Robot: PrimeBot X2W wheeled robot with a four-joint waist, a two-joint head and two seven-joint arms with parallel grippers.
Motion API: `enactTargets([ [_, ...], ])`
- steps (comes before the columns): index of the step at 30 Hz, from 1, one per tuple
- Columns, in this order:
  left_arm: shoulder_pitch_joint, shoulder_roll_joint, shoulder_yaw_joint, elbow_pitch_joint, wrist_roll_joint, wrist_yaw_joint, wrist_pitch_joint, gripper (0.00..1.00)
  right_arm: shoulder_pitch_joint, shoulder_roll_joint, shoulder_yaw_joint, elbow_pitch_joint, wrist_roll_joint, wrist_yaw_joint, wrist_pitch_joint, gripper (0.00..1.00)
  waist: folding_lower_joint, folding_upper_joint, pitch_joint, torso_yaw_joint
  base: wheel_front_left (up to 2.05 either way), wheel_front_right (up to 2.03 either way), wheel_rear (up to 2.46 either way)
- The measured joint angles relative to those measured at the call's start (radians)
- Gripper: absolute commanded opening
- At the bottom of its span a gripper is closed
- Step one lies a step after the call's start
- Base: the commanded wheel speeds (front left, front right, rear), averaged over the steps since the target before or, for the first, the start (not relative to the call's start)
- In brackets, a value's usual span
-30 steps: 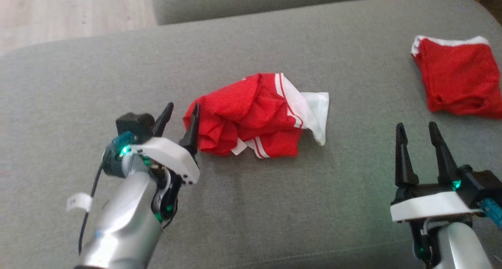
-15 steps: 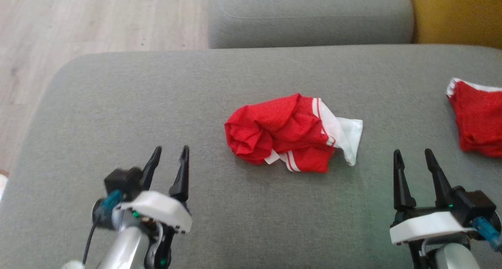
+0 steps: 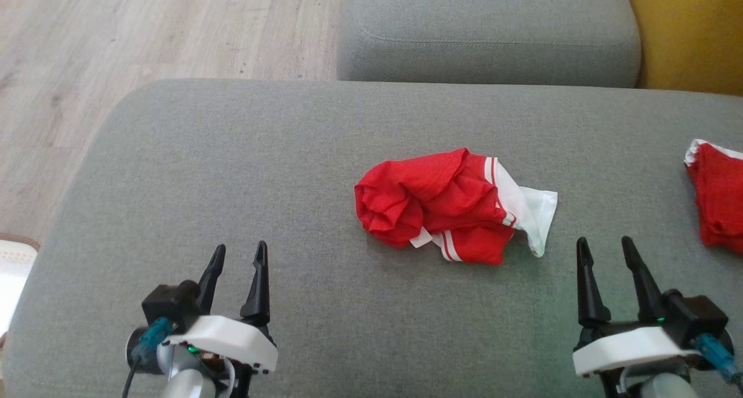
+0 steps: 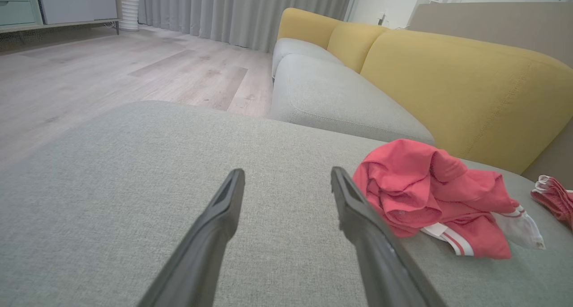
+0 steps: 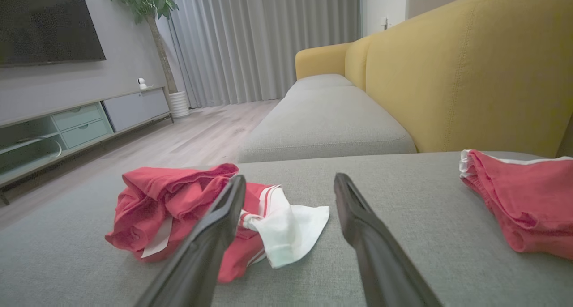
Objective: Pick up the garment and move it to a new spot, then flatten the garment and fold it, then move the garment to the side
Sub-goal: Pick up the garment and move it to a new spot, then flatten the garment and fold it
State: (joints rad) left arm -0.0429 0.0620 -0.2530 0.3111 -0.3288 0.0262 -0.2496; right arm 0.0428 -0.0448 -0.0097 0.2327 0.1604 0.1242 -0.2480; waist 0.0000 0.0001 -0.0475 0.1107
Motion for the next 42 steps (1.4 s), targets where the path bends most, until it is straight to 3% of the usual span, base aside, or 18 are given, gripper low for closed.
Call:
enactTargets([
  [42, 0.0, -0.011, 0.029, 0.004, 0.025, -0.017, 0.0, 1.0, -0.012, 0.0, 0.004, 0.031, 0.007, 0.0, 0.0, 1.0, 0.0, 0.0, 0.029, -0.029, 0.0, 0.0, 0.0],
])
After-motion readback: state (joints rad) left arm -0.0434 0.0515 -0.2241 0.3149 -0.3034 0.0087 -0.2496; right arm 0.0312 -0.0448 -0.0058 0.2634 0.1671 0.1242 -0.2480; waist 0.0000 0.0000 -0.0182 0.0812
